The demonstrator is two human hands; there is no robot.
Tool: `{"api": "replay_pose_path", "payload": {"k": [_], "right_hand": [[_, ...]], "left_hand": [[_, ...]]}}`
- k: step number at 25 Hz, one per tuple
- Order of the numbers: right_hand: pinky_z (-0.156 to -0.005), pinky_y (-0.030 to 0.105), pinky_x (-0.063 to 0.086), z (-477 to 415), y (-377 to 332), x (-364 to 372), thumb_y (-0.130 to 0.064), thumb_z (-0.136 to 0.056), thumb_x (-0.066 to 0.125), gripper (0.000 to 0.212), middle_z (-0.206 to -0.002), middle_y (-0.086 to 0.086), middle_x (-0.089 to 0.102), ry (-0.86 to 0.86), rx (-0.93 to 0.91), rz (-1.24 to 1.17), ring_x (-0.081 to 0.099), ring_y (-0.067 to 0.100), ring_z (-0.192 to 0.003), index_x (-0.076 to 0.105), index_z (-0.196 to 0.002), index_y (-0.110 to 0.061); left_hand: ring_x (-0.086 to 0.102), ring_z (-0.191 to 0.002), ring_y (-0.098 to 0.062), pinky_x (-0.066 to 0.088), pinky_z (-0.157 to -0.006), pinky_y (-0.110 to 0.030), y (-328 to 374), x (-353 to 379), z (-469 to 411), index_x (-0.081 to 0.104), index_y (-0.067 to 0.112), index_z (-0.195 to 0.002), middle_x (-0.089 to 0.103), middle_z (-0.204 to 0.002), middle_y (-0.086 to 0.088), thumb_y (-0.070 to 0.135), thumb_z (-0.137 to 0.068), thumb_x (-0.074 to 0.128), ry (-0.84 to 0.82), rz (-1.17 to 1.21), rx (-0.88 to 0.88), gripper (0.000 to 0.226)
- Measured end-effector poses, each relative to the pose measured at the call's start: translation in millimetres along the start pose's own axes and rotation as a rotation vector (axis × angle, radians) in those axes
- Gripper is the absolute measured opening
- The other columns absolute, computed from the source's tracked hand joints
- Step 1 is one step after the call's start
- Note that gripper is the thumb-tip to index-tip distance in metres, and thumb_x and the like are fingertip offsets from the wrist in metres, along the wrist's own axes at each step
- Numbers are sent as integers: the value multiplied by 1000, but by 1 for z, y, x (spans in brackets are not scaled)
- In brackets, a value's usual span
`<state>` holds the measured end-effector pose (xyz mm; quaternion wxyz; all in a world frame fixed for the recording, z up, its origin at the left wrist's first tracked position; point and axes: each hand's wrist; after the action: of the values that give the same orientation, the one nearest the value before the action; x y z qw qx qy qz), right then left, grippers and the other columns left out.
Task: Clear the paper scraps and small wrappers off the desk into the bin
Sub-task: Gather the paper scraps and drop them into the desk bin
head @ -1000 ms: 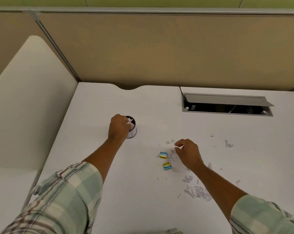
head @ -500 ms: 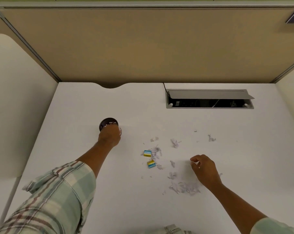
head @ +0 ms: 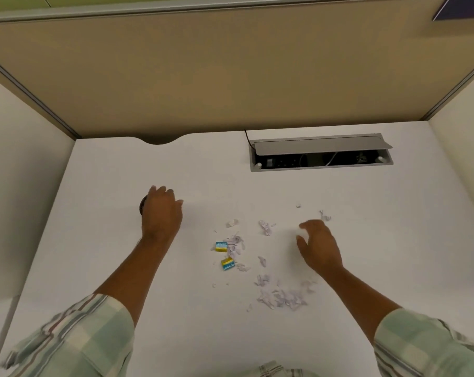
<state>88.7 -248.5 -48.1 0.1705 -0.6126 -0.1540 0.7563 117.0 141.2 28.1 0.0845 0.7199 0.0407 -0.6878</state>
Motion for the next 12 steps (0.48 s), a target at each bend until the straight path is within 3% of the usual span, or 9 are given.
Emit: {"api": "replay_pose_path", "payload": {"k": [2,3,6,8,12], "right_hand": [[-109,47,42,-22,6,-11,-38,-96,57,51,-153,10,41,2,115,69,45,32,-137,50,-141,-16],[-112,49,38,-32,13,-16,-43,-97,54,59,-160,10,31,-13,182,76,38,34,-142,41,-148,-16],[-117,54,30,-62,35,-24,-56,-98,41,76,-167,11,8,-112,309,73,16,36,-152,16,-157,-16],[-118,57,26,-76,42,-21,-61,-98,35,81,-168,12,0,-192,304,68,6,37,-153,6,-159,-16],[-121,56,18,-90,19,2,-64,-98,26,81,-168,12,-6,-300,176,85,-5,40,-153,2,-159,-16]], "left_hand": [[66,-98,-40,53,-91,-44,23,8,9,70,-4,-96,71,-96,-21,13,-87,73,117,112,104,19],[63,-109,-39,51,-97,-45,35,14,13,69,-3,-108,70,-109,-21,16,-90,70,62,207,89,25],[33,-147,-28,31,-121,-43,69,39,22,42,7,-149,41,-156,-14,32,-100,55,-345,390,-29,56],[17,-154,-25,20,-125,-42,85,57,28,24,11,-157,21,-166,-10,40,-102,47,-495,340,37,66],[2,-156,-26,5,-127,-47,112,84,44,6,10,-159,1,-169,-11,53,-102,36,-661,122,175,77]]}}
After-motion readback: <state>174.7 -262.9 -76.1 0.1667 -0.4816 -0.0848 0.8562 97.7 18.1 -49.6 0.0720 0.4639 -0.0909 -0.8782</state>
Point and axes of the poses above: each hand's wrist, its own z-axis away from the middle knuckle, its own x-axis out of the palm, y = z × x
